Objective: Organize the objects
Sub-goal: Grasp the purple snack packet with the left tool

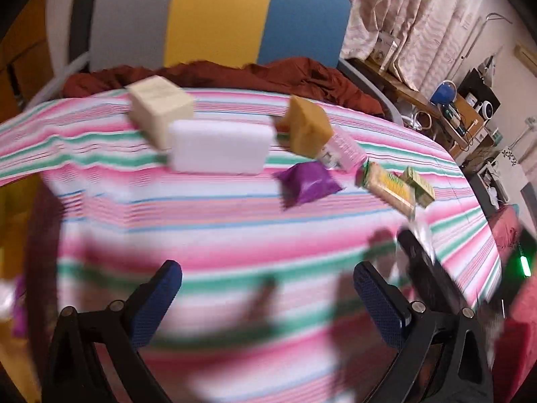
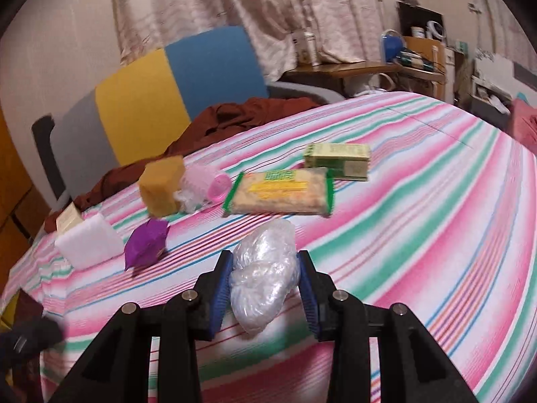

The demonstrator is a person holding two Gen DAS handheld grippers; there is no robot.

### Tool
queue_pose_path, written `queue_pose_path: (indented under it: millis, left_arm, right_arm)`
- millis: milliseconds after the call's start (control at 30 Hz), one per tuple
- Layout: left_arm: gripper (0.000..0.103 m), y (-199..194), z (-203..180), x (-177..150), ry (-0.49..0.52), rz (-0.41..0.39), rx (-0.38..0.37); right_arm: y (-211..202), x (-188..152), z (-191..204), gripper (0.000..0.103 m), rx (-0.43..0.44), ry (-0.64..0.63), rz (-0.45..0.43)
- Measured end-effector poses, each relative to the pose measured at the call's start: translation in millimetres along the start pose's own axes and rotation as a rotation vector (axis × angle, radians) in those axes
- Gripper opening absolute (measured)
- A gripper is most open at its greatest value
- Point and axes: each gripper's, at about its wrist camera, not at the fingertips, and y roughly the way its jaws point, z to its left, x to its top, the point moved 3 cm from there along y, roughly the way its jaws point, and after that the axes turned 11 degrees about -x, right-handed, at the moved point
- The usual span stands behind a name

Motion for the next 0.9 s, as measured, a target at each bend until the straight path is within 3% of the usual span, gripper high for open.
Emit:
queue_pose_path:
  millis: [100,367,400,467,533,667,767,900]
  left_arm:
    - [0.103,29.0,-5.9,22.2,-0.070,0.006,-0.039]
    - [0.096,80.7,-9.0,62.7,-0.176,-0.003,-0.006]
    - [0.095,84.6,-10.4,64.7,-0.163,-0.004,-0.004]
    - [0.078,93.1,-12.3,66.3,-0.118,0.000,0.023]
    - [0.073,99.2,-12.9,62.2,-0.060,0.007,0.045]
    - [0.044,95.8,-17.0,52.2,0.066,-0.059,0.062]
    - [0.038,93.0,-14.3,42.5,0.132,-0.088,0.081]
    - [0.037,86.0,-7.4,36.4,0.139,-0.101,0.079]
  right_arm:
    - [-4.1,-0.5,-12.1,0.038,-0.005,0.061,-0.030]
    - [-3.1,-3.0,-4.8,0.038,-0.012,0.028,-0.047]
    - [-2.8,-2.9,-3.8,0.038,-0.010,0.024,-0.048]
    - [-2.7,-4.1,-4.8,0.038,-0.008,0.026,-0.049]
    - [-2.6,-4.6,-7.0,0.038,-0.006,0.035,-0.048]
    - [0.0,-5.6,-9.1,0.038,-0.003,0.045,-0.039]
    - [0.3,-6.5,-9.2,0.038,-0.002,0.047,-0.037]
    - [1.4,-6.6,-8.7,0.038,-0.009,0.043,-0.034]
